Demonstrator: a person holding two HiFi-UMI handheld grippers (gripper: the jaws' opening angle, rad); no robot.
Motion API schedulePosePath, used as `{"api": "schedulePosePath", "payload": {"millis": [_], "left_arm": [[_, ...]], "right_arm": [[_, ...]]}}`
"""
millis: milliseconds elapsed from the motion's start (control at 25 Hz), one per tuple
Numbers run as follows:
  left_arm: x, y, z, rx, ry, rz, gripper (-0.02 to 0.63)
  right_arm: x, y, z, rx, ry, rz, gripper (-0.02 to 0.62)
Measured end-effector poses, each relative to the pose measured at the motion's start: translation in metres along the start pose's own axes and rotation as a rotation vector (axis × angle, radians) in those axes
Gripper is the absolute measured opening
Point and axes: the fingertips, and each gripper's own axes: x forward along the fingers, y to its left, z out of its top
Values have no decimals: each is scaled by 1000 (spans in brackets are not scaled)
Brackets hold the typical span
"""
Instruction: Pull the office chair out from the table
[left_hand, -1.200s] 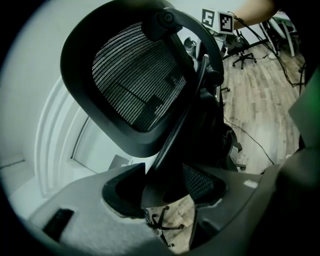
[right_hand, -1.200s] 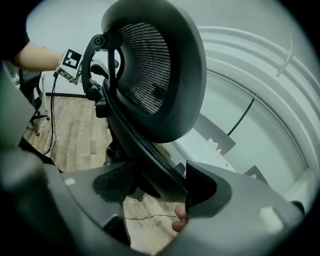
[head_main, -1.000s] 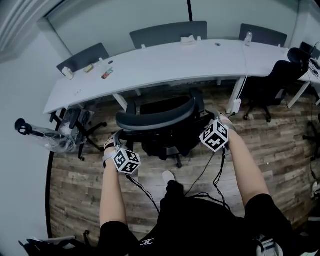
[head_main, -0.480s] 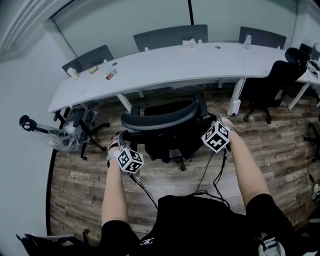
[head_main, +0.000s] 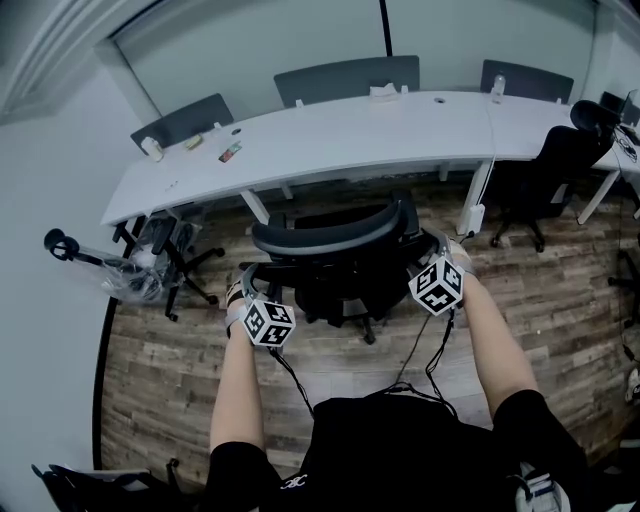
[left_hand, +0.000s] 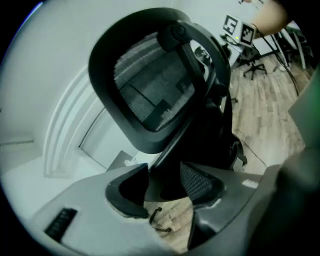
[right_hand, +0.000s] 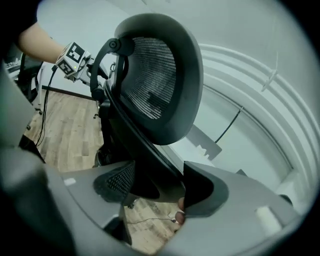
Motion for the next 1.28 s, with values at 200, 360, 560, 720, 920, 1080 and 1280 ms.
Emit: {"api": "schedulePosePath", "payload": {"millis": [200, 360, 560, 720, 920, 1080, 1280], "left_arm": [[-45, 18, 16, -340, -127, 124, 23], [-78, -1, 44, -563, -222, 53, 5], [-119, -30, 86, -676, -327, 25, 6], [-134, -53, 109, -727, -353, -53, 6], [-138, -64, 124, -733, -357, -90, 6], [-140, -68, 125, -736, -353, -101, 6], [-142, -67, 119, -756, -347, -98, 6]], "right_arm": [[-44, -7, 23, 194, -188, -137, 66], [-77, 3, 40, 433, -306, -138, 8], [-114, 15, 55, 632, -386, -120, 6], [-133, 30, 58, 630, -385, -109, 6], [-144, 39, 58, 639, -388, -104, 6], [-144, 44, 56, 632, -370, -102, 6], [-141, 50, 58, 633, -355, -103, 8]]}}
